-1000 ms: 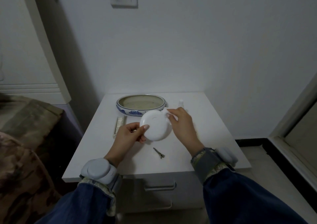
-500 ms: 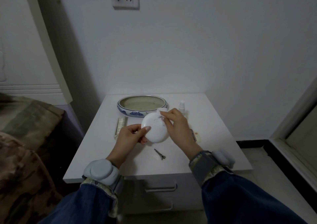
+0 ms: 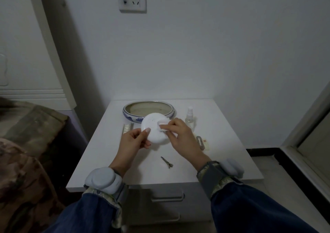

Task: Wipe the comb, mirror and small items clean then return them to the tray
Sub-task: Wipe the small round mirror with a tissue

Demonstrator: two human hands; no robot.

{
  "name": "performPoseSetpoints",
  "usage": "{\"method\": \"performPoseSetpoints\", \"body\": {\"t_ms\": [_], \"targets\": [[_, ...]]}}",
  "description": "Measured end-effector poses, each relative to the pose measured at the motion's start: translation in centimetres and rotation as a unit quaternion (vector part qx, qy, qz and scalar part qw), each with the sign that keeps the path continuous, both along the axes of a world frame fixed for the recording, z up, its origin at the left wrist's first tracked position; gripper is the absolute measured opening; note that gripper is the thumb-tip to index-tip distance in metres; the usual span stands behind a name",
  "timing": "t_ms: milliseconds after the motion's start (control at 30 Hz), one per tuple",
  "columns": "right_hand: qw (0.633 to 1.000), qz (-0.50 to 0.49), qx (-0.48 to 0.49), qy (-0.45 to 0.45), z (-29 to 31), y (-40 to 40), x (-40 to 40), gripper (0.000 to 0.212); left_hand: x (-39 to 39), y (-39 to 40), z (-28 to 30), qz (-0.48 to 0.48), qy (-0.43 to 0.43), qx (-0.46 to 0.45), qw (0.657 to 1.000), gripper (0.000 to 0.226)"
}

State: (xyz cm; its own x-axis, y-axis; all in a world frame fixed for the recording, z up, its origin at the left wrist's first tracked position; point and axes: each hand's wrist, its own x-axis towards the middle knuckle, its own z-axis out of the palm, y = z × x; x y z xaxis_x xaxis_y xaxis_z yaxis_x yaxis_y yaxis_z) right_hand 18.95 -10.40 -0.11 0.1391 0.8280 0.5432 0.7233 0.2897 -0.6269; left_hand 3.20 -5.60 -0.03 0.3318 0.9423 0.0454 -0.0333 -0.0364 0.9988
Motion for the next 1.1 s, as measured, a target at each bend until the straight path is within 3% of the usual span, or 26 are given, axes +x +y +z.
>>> {"method": "performPoseSetpoints", "body": {"t_ms": [233,333,433,533,700,833,967,1100], "targets": [[0.991,-0.125,0.01,0.04,0.1,0.2,1.3,0.022,0.1,0.2,-0.1,0.005,-0.035,-0.026,0.999,0.02],[0.997,-0.043,0.044,0.041,0.7,-0.2,0.3,0.022,0.4,0.3,-0.2,0.016,-0.071,-0.059,0.996,0.017],[0.998,0.051,0.027,-0.037,-0.1,-0.1,-0.9,0.022,0.4,0.3,-0.3,0.012,-0.074,-0.058,0.996,0.022],[0.998,0.051,0.017,-0.029,-0.7,0.2,-0.6,0.022,0.2,0.4,-0.3,0.009,-0.057,-0.042,0.997,0.022],[0.996,-0.043,0.006,0.073,-0.2,0.1,0.9,0.02,0.0,0.6,-0.4,0.01,-0.038,-0.027,0.999,0.024],[0.961,-0.102,-0.036,0.256,0.8,-0.1,1.9,0.009,0.0,0.3,-0.1,-0.005,-0.067,-0.036,0.997,0.019],[0.883,-0.064,-0.074,0.459,1.6,0.0,2.0,0.007,0.3,0.0,0.2,-0.046,-0.084,-0.058,0.994,0.018],[0.87,0.015,-0.119,0.479,1.2,0.3,1.5,0.018,0.2,-0.2,0.3,-0.07,-0.064,-0.045,0.994,0.019]]}}
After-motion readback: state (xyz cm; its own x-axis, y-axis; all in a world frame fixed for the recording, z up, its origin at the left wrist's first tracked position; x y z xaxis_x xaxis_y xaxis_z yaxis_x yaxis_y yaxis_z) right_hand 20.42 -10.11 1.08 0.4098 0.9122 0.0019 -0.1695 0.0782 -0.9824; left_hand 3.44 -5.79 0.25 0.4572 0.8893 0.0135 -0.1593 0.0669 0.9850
